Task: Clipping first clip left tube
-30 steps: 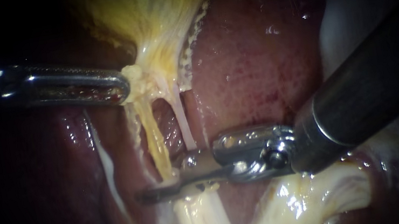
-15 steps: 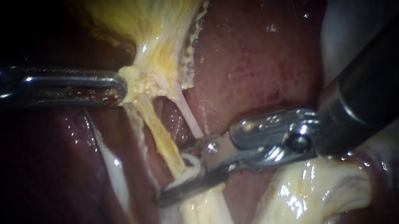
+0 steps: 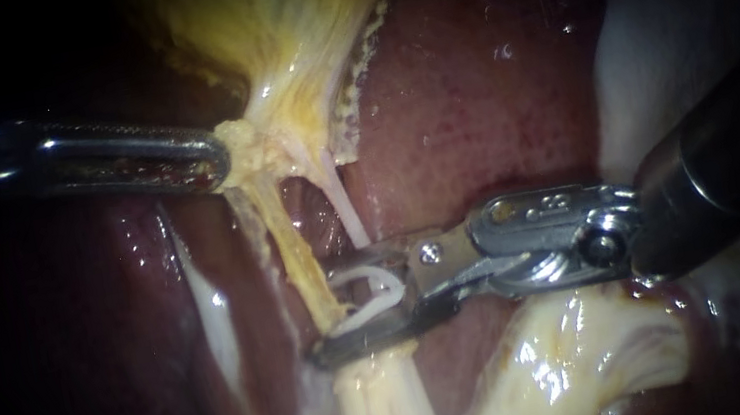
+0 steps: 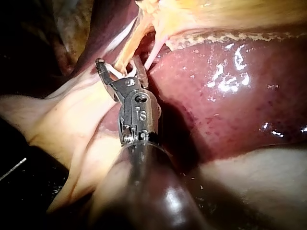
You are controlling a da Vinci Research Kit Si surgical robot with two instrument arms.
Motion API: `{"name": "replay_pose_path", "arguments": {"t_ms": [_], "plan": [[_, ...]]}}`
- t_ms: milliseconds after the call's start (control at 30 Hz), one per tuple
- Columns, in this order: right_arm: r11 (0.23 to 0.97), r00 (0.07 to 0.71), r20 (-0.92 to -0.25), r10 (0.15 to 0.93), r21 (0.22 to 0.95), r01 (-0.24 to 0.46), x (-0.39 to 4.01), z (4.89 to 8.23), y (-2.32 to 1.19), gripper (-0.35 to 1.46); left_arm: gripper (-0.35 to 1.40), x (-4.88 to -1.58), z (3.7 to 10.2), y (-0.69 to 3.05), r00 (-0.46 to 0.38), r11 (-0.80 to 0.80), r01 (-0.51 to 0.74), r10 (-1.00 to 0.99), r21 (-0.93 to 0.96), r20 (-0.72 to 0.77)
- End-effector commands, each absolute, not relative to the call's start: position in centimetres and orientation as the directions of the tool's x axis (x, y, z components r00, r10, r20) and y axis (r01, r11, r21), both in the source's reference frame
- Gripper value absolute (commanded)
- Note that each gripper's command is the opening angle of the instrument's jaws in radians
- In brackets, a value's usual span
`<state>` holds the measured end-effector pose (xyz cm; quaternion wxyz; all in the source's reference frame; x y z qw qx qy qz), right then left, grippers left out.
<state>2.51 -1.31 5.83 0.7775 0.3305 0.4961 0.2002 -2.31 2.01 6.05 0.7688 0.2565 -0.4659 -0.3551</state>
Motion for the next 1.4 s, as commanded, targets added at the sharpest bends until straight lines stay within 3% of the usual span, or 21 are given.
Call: {"name": "replay_pose_path", "arguments": {"t_ms": [33, 233, 400, 533, 733, 900, 1400], "plan": [[0.692, 0.421, -0.634, 0.649, 0.722, 0.02, 2.53, 5.84, -1.32, 0.5, -0.35, -2.32, 6.05, 2.01, 0.313, 0.616, 0.307, -0.785, 0.725, 0.534], [0.615, 0.372, -0.595, 0.713, 0.785, 0.075, 2.65, 5.94, -1.44, 0.5, -0.35, -2.32, 6.06, 2.01, 0.313, 0.616, 0.307, -0.785, 0.725, 0.534], [0.51, 0.329, -0.55, 0.768, 0.835, 0.205, 2.65, 5.94, -1.51, 0.48, -0.35, -2.32, 6.07, 2.02, 0.314, 0.616, 0.306, -0.785, 0.726, 0.534], [0.461, 0.318, -0.544, 0.777, 0.835, 0.301, 2.65, 5.92, -1.53, 0.46, -0.35, -2.32, 6.08, 2.03, 0.312, 0.612, 0.308, -0.788, 0.729, 0.53], [0.437, 0.292, -0.552, 0.781, 0.817, 0.376, 2.66, 5.87, -1.57, 0.45, -0.35, -2.32, 6.08, 2.03, 0.312, 0.612, 0.308, -0.788, 0.729, 0.53], [0.416, 0.3, -0.551, 0.779, 0.811, 0.411, 2.67, 5.85, -1.56, 0.44, -0.35, -2.31, 6.1, 2.04, 0.312, 0.612, 0.307, -0.788, 0.729, 0.53], [0.466, 0.277, -0.607, 0.745, 0.771, 0.435, 2.63, 5.99, -1.38, 0.44, -0.35, -2.3, 6.11, 2.05, 0.313, 0.612, 0.306, -0.788, 0.729, 0.53]]}}
